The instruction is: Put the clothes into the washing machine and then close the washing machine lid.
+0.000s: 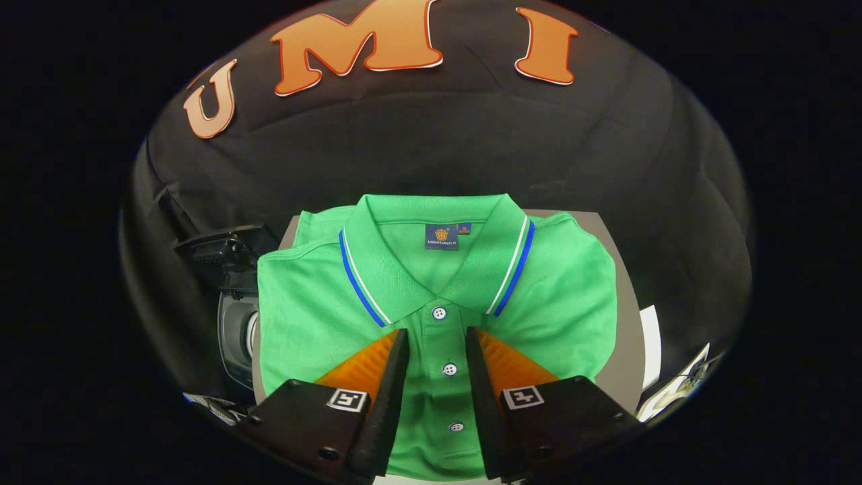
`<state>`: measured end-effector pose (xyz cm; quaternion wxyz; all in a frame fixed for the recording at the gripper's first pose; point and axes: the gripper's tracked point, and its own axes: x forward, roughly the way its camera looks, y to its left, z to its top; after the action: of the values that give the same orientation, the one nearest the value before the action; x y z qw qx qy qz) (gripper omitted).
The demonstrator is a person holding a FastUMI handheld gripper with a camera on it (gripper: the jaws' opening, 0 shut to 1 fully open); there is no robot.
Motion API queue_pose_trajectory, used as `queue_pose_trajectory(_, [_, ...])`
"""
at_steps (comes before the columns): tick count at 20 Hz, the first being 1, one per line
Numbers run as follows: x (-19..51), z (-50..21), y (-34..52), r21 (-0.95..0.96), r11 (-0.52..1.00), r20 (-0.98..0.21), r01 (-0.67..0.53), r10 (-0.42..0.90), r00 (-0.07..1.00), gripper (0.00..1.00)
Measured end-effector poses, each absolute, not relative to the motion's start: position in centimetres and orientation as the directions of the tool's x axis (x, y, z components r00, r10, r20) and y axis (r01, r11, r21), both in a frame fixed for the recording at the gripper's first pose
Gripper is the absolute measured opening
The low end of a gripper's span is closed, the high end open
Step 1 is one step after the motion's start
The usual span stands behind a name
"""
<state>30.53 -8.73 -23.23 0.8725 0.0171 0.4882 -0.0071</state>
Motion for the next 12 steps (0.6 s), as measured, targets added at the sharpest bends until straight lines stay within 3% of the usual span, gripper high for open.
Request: queue_pose_trajectory(12, [30.47,-23.09,-8.84,0.021,1.0,-0.86,0.011,0.012,0.511,0.59])
